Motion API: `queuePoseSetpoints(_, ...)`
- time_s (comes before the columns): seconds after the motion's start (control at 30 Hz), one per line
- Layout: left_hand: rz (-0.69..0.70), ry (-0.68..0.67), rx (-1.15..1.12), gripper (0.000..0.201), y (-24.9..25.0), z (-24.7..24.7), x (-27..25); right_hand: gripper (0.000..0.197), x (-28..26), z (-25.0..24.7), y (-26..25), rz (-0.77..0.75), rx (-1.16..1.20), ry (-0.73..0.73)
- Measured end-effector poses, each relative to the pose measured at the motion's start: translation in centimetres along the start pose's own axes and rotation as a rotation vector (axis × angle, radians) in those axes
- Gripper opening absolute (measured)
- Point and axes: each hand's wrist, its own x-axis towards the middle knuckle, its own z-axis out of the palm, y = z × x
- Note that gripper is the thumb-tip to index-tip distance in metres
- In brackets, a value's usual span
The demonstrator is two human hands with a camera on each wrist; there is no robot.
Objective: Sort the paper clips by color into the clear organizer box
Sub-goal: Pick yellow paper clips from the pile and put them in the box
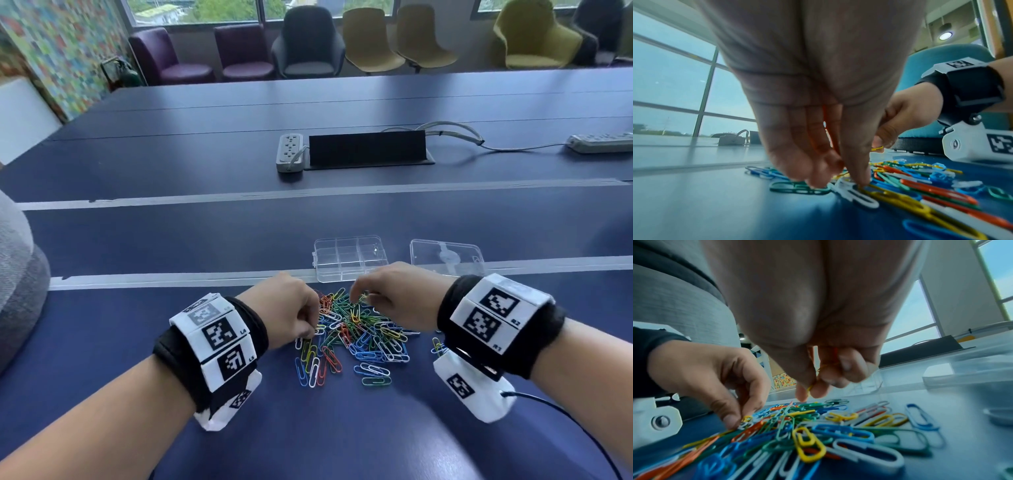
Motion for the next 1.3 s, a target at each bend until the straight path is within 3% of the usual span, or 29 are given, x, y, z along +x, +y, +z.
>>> queuePoseSetpoints(0.1,0.003,0.036,0.008,0.006,-0.1,0.0,-0.4,0.03,0.1,0.1,-0.4,-0.111,-0.03,0.035)
queuePoseSetpoints(0.3,0.019,0.116,-0.035,0.011,-0.2,-0.5,-1.2,0.026,0.3,-0.2,-1.2,-0.154,-0.176,0.025)
queuePoseSetpoints(0.47,0.042,0.044,0.004,0.029,-0.3,-0.4,-1.7,0.024,0.6,-0.5,-1.5,-0.155,-0.223,-0.016)
queuePoseSetpoints(0.67,0.031,0.03,0.012,0.026,0.0,-0.1,-2.2,0.026,0.8,-0.2,-1.3,-0.185,-0.207,0.043)
queuePoseSetpoints(0.83,-0.085,0.028,0.027,0.017,0.2,0.4,-1.9,0.027,0.4,-0.1,-1.2,-0.187,-0.161,0.141)
queuePoseSetpoints(1.0,-0.204,0.0,0.067,0.025,0.9,0.7,-1.4,0.026,-0.2,-0.2,-1.1,-0.166,-0.145,0.171)
queuePoseSetpoints(1.13,-0.205,0.001,0.036,0.009,0.6,0.4,-1.3,0.026,-0.4,-0.4,-1.1,-0.164,-0.125,0.176)
queuePoseSetpoints(1.3,-0.185,0.003,-0.083,0.007,0.4,-0.6,-1.9,0.019,-0.3,-1.7,-1.4,-0.072,-0.044,0.182)
